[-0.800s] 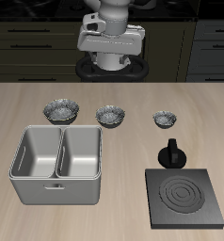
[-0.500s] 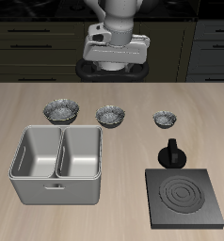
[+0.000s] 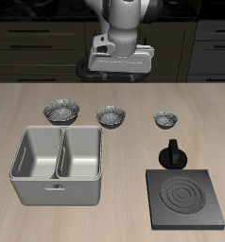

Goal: Place the medium-sized bowl on the flat stove

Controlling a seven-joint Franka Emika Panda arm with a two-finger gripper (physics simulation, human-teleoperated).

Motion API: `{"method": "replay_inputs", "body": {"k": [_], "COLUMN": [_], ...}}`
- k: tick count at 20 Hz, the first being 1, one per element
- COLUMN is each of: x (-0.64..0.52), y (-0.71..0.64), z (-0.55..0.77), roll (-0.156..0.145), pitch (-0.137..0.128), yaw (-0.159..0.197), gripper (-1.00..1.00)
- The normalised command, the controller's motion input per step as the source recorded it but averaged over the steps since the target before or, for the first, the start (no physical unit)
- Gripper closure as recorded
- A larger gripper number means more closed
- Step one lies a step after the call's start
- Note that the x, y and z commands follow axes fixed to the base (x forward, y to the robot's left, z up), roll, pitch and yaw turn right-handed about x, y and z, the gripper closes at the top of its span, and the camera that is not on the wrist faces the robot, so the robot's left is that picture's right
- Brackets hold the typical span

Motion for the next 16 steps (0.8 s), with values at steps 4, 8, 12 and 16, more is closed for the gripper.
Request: {"method": "replay_inputs", "body": {"k": [4, 8, 12, 16], "x": [0.10, 0.10, 0.06, 0.08], "y": [0.15, 0.12, -0.01, -0.05], "z": [-0.48, -0.47, -0.25, -0.37], "roll": [0.022, 0.021, 0.006, -0.013], "pitch": [0.028, 0.031, 0.022, 0.046], "yaw": [0.023, 0.026, -0.014, -0.037], "gripper": [-1.00, -1.00, -1.00, -1.00]}}
